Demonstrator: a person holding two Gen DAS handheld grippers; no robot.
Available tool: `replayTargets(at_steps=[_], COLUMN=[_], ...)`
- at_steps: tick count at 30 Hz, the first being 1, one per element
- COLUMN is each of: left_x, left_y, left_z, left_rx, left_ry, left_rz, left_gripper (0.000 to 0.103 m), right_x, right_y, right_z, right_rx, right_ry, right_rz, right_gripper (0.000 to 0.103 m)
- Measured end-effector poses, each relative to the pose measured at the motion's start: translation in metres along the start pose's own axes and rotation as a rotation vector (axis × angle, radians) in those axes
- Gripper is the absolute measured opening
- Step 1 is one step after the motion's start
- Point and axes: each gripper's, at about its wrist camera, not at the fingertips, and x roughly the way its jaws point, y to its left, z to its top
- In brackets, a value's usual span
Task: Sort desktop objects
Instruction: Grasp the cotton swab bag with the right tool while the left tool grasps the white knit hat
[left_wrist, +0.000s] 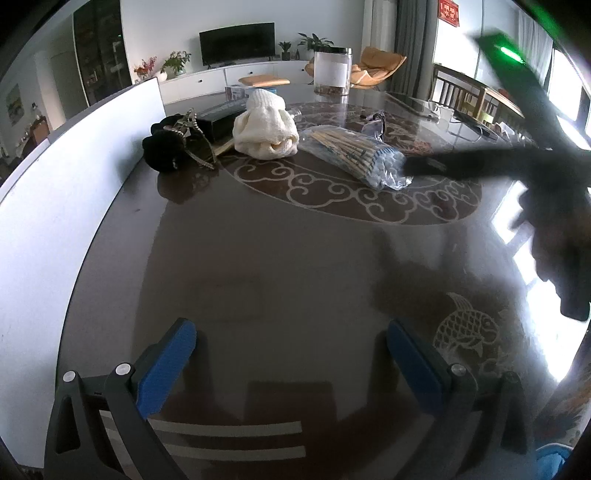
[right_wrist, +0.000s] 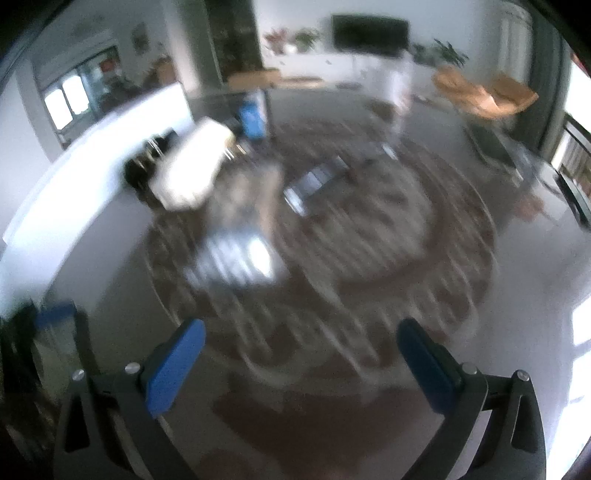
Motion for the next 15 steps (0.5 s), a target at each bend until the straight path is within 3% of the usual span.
replayTargets(at_steps=[6, 9, 11, 13, 15], left_x=[-0.006, -0.008, -0.007, -0.002, -0.001], left_y=[0.003, 0.002, 0.003, 0.007, 0.016], left_z=[-0.008, -0.010, -0.006, 0.003, 0.014], left_rx=[0.003, 0.002, 0.002, -0.018, -0.053], left_ry=[0.011, 0.015, 0.041, 0.066, 0.053], left_rz=[-0.003, -0.001, -0.001, 0.013, 0.014], left_gripper=[0.103, 0.103, 0.103, 0.103, 0.103], right_x=[0.054, 0.057, 0.052, 0.046, 0.038], right_y=[0.021, 0.027, 0.028, 0.028, 0.024], right_z=[0.033, 0.033, 0.032, 0.027, 0.018], right_rx=[-0.029, -0.083, -0.100, -0.112, -0.105], right_ry=[0.061, 0.019, -0.001, -0.009, -0.008], right_rz=[-0.026, -0.059, -0.045, -0.033, -0.024], right_gripper=[0.103, 0.095, 0.068, 0.052, 0.048])
